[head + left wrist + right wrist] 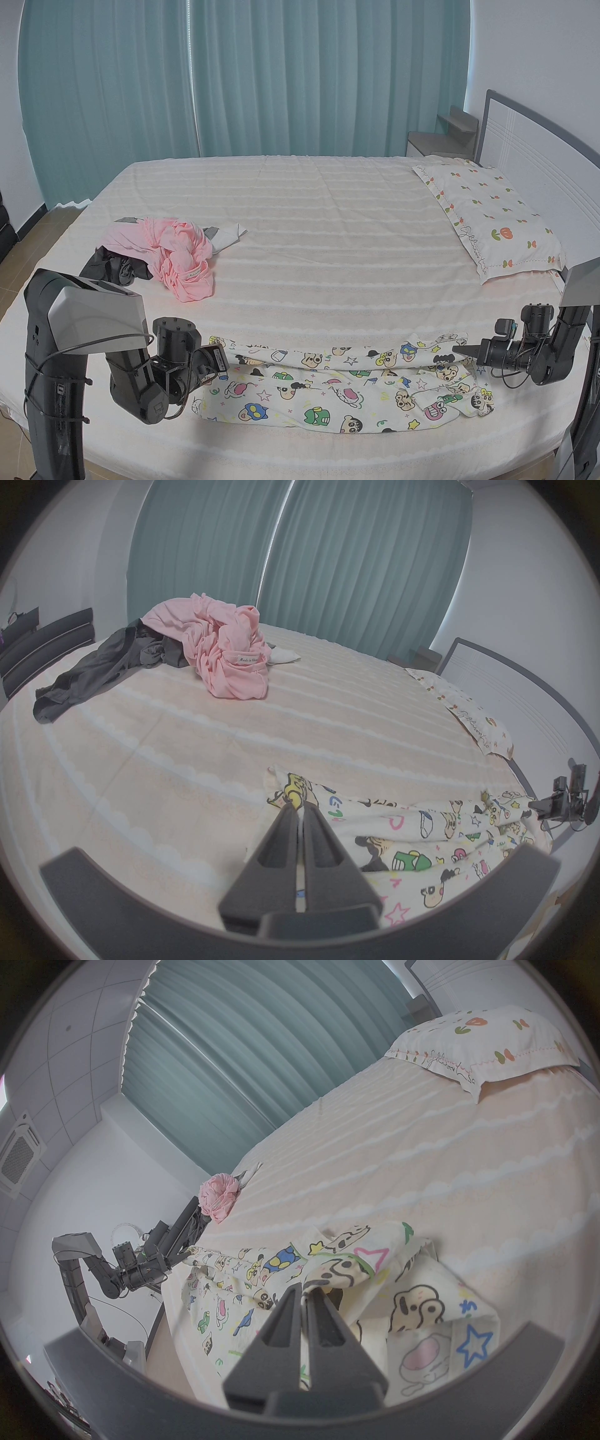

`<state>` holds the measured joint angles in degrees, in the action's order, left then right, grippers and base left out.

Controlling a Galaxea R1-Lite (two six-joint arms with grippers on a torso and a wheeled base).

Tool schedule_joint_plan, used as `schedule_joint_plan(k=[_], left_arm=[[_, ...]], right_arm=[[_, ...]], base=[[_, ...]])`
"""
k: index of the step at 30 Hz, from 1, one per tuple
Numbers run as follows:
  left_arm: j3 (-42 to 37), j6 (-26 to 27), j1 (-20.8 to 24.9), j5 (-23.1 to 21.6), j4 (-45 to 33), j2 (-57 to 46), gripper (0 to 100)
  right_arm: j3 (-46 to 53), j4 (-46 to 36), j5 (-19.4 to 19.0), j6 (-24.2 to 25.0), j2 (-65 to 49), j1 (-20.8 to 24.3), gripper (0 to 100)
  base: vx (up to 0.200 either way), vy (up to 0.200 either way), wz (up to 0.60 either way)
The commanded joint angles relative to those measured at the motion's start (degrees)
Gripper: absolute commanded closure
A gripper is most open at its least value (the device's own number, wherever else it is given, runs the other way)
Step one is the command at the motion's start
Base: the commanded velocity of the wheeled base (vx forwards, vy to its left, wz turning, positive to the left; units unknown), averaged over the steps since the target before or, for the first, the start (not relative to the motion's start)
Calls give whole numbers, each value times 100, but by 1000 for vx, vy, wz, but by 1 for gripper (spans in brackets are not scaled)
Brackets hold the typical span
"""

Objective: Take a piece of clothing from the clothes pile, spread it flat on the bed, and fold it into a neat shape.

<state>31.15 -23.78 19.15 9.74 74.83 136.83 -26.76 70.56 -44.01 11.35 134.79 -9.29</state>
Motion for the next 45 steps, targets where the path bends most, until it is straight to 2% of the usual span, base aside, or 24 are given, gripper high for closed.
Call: schedule_joint_plan(k=[1, 12, 20, 21, 22, 23, 28, 31, 35, 37, 38, 39, 41, 42, 45], left_arm=[[-214, -3, 1, -42, 85, 37, 100], [-575, -12, 10, -60, 146, 248, 100], [-557, 5, 1, -42, 252, 389, 100], [-548, 5, 1, -42, 261, 433, 0], [-504, -3, 1, -42, 261, 476, 0], [-478, -21, 1, -42, 269, 494, 0], [-364, -109, -25, -7, 287, 485, 0], [-381, -346, -69, -7, 287, 266, 0], [-522, -1128, -87, -42, 287, -262, 0], [-627, -1506, -228, -42, 287, -543, 0], [-627, -1506, -228, -42, 287, -543, 0], [-698, -1682, -412, -60, 287, -772, 0], [-821, -2060, -579, -51, 287, -1079, 0], [-821, -2060, -579, -51, 287, -1079, 0], [-1322, -3080, -676, -113, 278, -1967, 0]], right_arm=[[83, -25, -3, -19, 12, -12, 100], [303, -42, 6, -28, 47, -29, 100], [294, -51, 24, -28, 161, -108, 100], [294, -51, 24, -28, 188, -117, 100], [294, -51, 24, -28, 205, -161, 100], [294, -51, 24, -36, 205, -178, 0], [364, -51, 24, -36, 161, -196, 0], [382, -51, 24, -28, 65, -310, 0], [443, -69, 6, -28, -234, -662, 0], [523, -69, 6, -19, -471, -820, 0], [523, -69, 6, -19, -471, -820, 0], [575, -69, 85, -10, -691, -846, 0], [610, -77, 252, 16, -955, -803, 0], [610, -77, 252, 16, -955, -803, 0], [558, -350, 586, 245, -1210, -381, 0]], base=[[0, 0, 0], [0, 0, 0], [0, 0, 0], [0, 0, 0], [0, 0, 0], [0, 0, 0], [0, 0, 0], [0, 0, 0], [0, 0, 0], [0, 0, 0], [0, 0, 0], [0, 0, 0], [0, 0, 0], [0, 0, 0], [0, 0, 0]])
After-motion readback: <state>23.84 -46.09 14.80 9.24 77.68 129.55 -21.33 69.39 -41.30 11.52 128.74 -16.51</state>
